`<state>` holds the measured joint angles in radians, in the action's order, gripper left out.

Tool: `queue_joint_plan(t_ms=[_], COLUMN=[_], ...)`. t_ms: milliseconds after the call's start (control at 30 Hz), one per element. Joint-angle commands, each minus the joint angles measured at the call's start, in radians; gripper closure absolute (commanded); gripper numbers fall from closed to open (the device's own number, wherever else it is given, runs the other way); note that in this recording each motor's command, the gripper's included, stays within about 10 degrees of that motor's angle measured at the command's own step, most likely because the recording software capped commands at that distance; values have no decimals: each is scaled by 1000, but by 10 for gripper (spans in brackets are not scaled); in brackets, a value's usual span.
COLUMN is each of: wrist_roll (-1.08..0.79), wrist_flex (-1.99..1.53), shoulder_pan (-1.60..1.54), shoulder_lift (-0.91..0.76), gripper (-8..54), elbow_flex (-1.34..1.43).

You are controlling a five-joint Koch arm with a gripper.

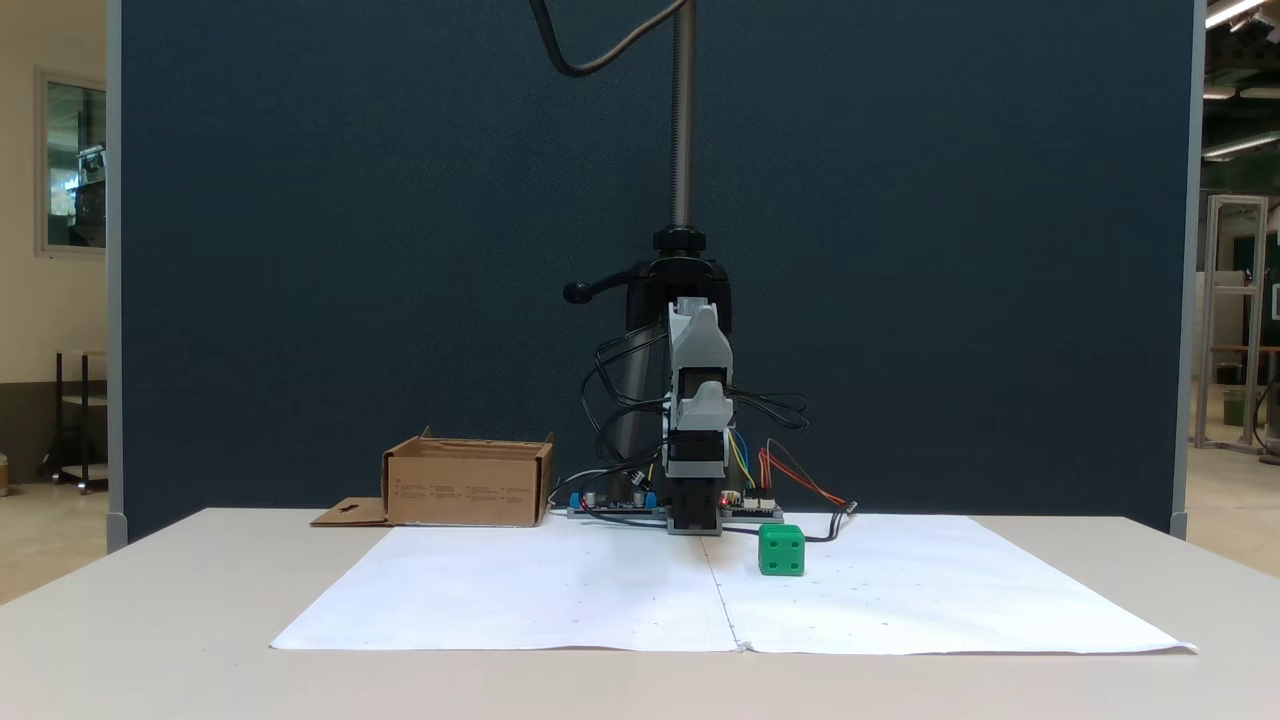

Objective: Grasp a green dice and put it in the bin.

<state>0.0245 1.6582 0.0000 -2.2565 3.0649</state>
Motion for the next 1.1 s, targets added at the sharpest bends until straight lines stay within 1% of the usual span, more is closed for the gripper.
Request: queue_joint_plan(t_ms=[0,1067], wrist_roll=[-32,-31], wrist_flex=[-86,-109], shoulder_pan=[26,28], shoulder_lift=[-109,-109], gripper=[4,4], elbow_flex=[66,66])
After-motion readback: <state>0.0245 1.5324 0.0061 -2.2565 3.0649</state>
